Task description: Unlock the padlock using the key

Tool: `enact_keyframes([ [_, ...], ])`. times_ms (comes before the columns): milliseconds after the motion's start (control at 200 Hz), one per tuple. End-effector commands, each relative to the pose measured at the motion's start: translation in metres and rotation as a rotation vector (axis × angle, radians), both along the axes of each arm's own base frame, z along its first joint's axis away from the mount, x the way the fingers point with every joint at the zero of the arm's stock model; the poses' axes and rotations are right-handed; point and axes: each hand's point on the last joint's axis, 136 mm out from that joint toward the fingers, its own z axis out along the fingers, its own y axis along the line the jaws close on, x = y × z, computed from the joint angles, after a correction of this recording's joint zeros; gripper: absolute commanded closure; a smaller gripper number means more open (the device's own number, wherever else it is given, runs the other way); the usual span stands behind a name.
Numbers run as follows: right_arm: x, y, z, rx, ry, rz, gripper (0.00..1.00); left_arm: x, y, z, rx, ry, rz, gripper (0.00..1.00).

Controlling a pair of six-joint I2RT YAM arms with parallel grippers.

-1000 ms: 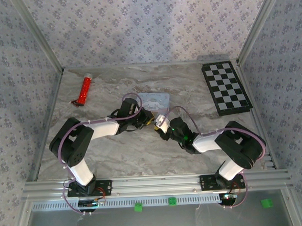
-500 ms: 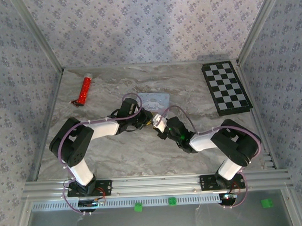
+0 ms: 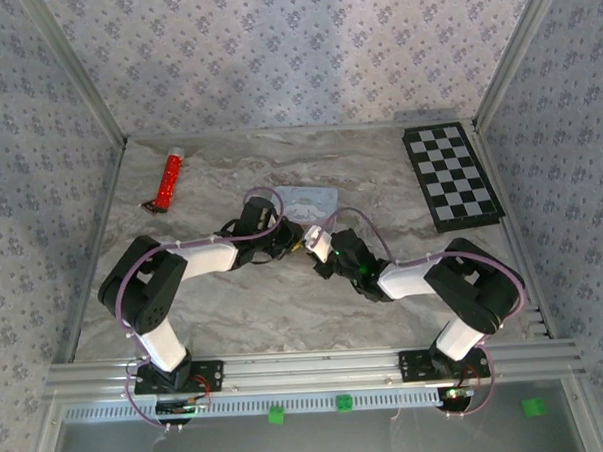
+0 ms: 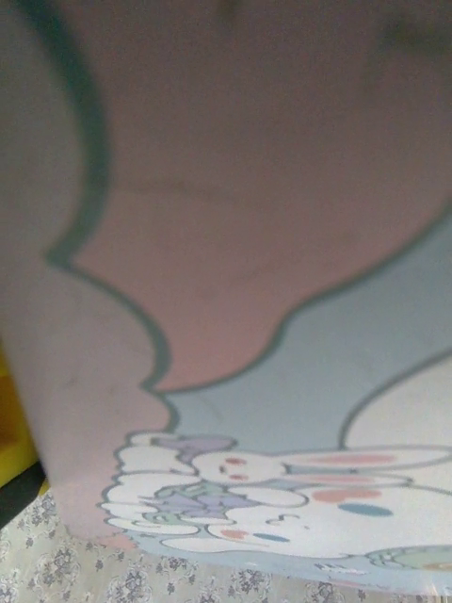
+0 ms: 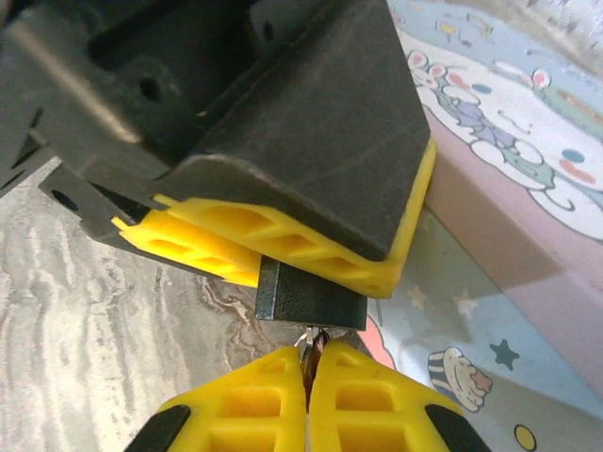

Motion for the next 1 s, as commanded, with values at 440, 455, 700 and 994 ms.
enact_keyframes([
  [440, -0.037, 0.012, 0.012, 0.295, 0.566, 0.075, 0.98, 0.0, -0.011, 0.009, -0.017, -0.038, -0.072, 1.0],
  [455, -0.036, 0.011, 0.012, 0.302, 0.575, 0.07, 0.98, 0.0, -0.011, 0.008, -0.013, -0.039, -0.072, 0.99],
  [700, -0.034, 0.008, -0.005, 0.35, 0.719, -0.016, 1.0, 0.004, -0.008, -0.005, 0.032, -0.029, -0.077, 0.85],
  [994, -0.03, 0.004, -0.011, 0.37, 0.768, -0.047, 1.0, 0.015, 0.014, -0.007, 0.072, -0.028, -0.07, 0.66],
])
